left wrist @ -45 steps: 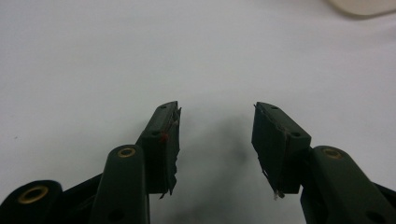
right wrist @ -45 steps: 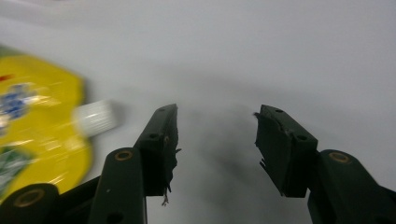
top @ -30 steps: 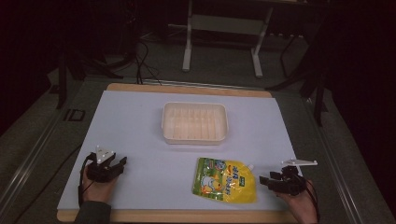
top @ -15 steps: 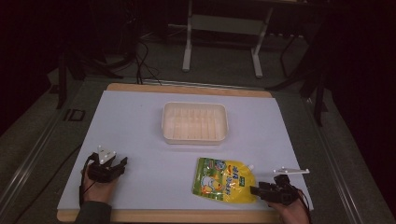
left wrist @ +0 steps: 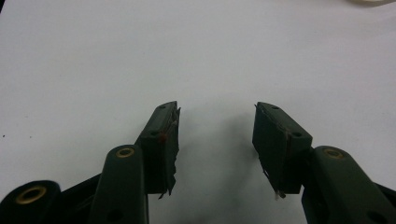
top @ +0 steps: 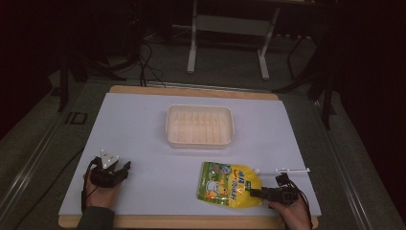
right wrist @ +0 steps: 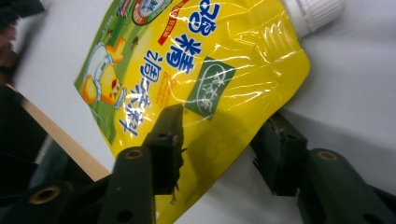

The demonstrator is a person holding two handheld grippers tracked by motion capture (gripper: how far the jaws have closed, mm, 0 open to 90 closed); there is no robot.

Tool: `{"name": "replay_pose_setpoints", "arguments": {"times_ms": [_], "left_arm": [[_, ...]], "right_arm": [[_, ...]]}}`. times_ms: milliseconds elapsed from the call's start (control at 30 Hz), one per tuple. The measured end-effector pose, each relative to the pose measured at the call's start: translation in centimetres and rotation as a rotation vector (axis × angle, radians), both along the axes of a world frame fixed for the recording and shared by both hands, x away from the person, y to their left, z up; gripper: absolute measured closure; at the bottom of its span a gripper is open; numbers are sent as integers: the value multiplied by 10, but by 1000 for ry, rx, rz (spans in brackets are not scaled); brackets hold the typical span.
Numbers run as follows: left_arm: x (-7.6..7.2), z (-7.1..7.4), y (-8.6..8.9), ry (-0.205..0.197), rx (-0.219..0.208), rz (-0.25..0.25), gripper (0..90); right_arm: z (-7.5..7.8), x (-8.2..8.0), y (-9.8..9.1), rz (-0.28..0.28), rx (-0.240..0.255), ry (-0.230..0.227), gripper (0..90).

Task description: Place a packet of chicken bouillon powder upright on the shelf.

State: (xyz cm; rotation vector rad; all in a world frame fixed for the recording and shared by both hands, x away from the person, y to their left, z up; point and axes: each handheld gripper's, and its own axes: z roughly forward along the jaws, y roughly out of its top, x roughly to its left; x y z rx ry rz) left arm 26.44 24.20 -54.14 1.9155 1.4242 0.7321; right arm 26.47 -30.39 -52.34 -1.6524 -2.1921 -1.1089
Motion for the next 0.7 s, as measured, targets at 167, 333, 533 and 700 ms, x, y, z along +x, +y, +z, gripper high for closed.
{"name": "replay_pose_setpoints", "arguments": {"times_ms": [167,333,533,700], "left_arm": [[0,0,0,0,-1,-2,501],[0,0,0,-2,-1,-1,501],[0,0,0,-2,-1,-1,501],[0,0,0,-4,0,0,501]], "right_arm": [[0,10,5,-6,5,-12,652],[7,17,10,20,52,-30,688],[17,21,12,37,117,-69,743],[20,22,16,73,190,-75,703]]}}
